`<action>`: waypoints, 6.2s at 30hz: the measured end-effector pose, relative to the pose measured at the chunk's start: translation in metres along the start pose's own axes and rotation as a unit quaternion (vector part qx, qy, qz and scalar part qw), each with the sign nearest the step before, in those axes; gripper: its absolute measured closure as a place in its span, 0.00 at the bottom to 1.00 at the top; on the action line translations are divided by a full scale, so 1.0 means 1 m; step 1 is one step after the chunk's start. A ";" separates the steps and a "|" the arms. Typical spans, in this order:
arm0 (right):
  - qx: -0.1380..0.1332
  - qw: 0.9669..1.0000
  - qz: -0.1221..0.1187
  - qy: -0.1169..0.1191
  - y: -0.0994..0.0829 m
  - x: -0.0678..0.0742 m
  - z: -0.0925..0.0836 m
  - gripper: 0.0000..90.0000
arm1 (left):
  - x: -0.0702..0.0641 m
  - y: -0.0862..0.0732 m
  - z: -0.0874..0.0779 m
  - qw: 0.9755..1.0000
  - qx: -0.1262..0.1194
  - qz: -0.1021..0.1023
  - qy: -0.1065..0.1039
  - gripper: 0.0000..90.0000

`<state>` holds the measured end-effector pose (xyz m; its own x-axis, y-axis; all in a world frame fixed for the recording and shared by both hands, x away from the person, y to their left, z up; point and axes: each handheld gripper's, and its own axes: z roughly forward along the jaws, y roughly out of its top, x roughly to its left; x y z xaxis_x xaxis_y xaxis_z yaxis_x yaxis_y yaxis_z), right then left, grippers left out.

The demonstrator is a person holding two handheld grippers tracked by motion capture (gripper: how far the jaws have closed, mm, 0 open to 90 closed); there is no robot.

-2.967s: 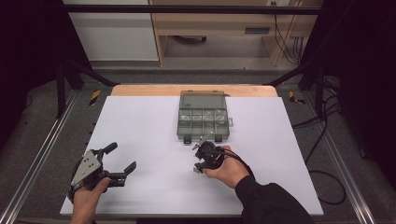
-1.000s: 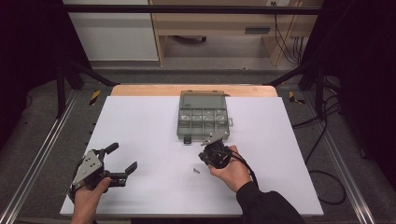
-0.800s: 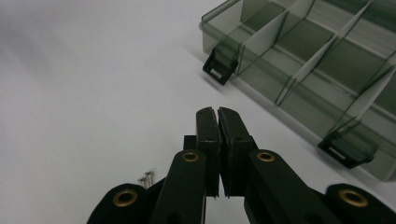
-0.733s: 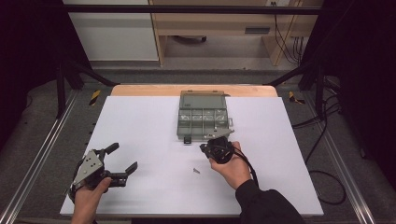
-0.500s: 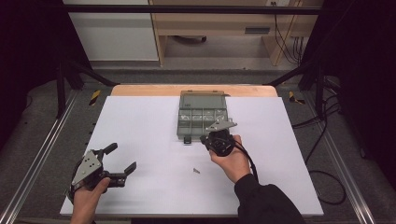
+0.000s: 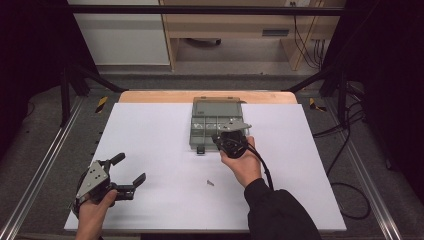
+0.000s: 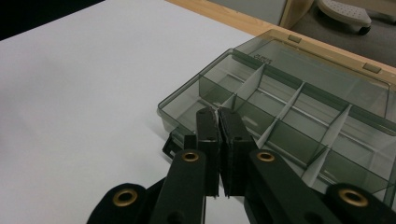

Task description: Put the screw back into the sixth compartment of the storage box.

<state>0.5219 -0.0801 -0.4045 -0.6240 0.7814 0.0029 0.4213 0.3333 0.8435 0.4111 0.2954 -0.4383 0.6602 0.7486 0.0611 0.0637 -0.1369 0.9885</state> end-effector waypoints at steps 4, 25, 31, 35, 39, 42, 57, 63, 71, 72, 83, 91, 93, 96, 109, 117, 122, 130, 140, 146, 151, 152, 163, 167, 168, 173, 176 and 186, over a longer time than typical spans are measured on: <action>-0.001 1.000 0.002 -0.005 0.001 -0.004 0.005 0.98 | 0.000 0.000 -0.001 1.000 -0.008 -0.005 0.000 0.01; -0.008 1.000 0.016 -0.023 0.001 -0.005 0.030 0.98 | 0.001 0.001 -0.001 1.000 -0.009 -0.004 0.002 0.01; 0.005 0.999 0.023 -0.030 -0.003 -0.008 0.038 0.98 | 0.000 0.001 0.000 1.000 -0.008 -0.004 0.002 0.01; 0.005 0.999 0.026 -0.031 -0.004 -0.010 0.041 0.97 | 0.000 0.001 0.000 1.000 -0.008 -0.004 0.001 0.01; 0.003 0.999 0.028 -0.030 -0.005 -0.012 0.047 0.94 | -0.001 0.001 0.001 1.000 -0.005 -0.002 -0.002 0.02; -0.005 0.999 0.027 -0.031 -0.007 -0.012 0.047 0.78 | 0.000 0.000 0.000 1.000 -0.005 -0.002 -0.002 0.02; 0.040 0.998 -0.039 -0.030 -0.001 0.007 0.006 0.35 | -0.001 0.000 0.001 1.000 -0.002 -0.001 -0.003 0.02; 0.076 0.995 -0.058 -0.009 -0.007 0.018 -0.007 0.18 | -0.001 0.001 0.000 1.000 -0.006 -0.002 -0.001 0.02; 0.148 0.988 -0.042 0.032 -0.023 0.020 -0.015 0.14 | 0.000 0.001 0.000 1.000 -0.004 0.000 0.000 0.02; 0.148 0.988 -0.042 0.032 -0.023 0.020 -0.015 0.14 | 0.000 0.001 0.000 1.000 -0.004 0.000 0.000 0.02; 0.213 0.972 -0.068 0.074 -0.037 0.034 -0.016 0.10 | -0.001 0.001 0.000 1.000 -0.004 0.003 0.000 0.02; 0.250 0.960 -0.082 0.093 -0.040 0.042 -0.014 0.09 | -0.001 0.001 -0.001 1.000 -0.004 0.003 0.001 0.02; 0.254 0.959 -0.086 0.095 -0.040 0.043 -0.013 0.11 | -0.001 0.001 -0.001 1.000 -0.005 0.004 0.001 0.02; 0.256 0.959 -0.077 0.099 -0.040 0.046 -0.013 0.13 | 0.000 0.001 -0.002 1.000 -0.004 0.005 0.002 0.02; 0.257 0.955 -0.109 0.103 -0.030 0.054 -0.004 0.32 | 0.000 0.001 -0.001 1.000 -0.004 0.004 0.001 0.02; 0.256 0.956 -0.104 0.099 -0.029 0.056 0.003 0.48 | 0.000 0.001 -0.001 1.000 -0.004 0.002 0.001 0.02; 0.257 0.956 -0.099 0.100 -0.029 0.054 0.005 0.62 | -0.001 0.000 0.000 1.000 -0.004 0.001 0.000 0.02; 0.264 0.955 -0.097 0.099 -0.035 0.050 0.009 0.74 | -0.001 0.000 0.000 1.000 -0.001 0.004 -0.002 0.02; 0.264 0.954 -0.099 0.103 -0.041 0.048 0.016 0.83 | 0.000 0.000 0.000 1.000 -0.001 0.003 -0.002 0.02; 0.272 0.952 -0.094 0.107 -0.043 0.051 0.019 0.86 | -0.001 0.000 0.001 1.000 -0.001 0.003 -0.004 0.02; 0.273 0.952 -0.090 0.105 -0.043 0.050 0.020 0.88 | 0.000 0.000 0.001 1.000 -0.002 0.001 -0.005 0.02; 0.275 0.951 -0.092 0.105 -0.044 0.049 0.021 0.88 | 0.000 0.000 0.001 1.000 -0.001 0.001 -0.005 0.02; 0.251 0.959 -0.065 0.109 -0.051 0.043 0.018 0.98 | -0.001 0.000 0.000 1.000 0.000 0.003 -0.004 0.02; 0.233 0.965 -0.059 0.104 -0.052 0.040 0.014 0.98 | 0.000 0.000 0.000 1.000 0.000 0.002 -0.004 0.02; 0.224 0.967 -0.052 0.107 -0.052 0.040 0.012 0.98 | 0.000 0.000 0.000 1.000 0.000 0.002 -0.004 0.02; 0.188 0.977 -0.028 0.099 -0.051 0.033 0.002 0.98 | -0.001 0.000 0.000 1.000 -0.002 0.001 -0.005 0.02; 0.163 0.982 -0.021 0.095 -0.051 0.029 -0.006 0.98 | 0.000 0.001 0.000 1.000 -0.002 0.001 -0.008 0.02; 0.118 0.989 -0.020 0.088 -0.053 0.018 -0.016 0.98 | -0.002 0.001 0.002 1.000 -0.001 0.004 -0.004 0.02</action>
<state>0.4777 -0.0917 -0.4410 -0.7399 0.6676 0.0825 0.5225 0.4932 0.6955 0.4115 0.2923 -0.4378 0.6670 0.7419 0.0686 0.0562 -0.1418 0.9883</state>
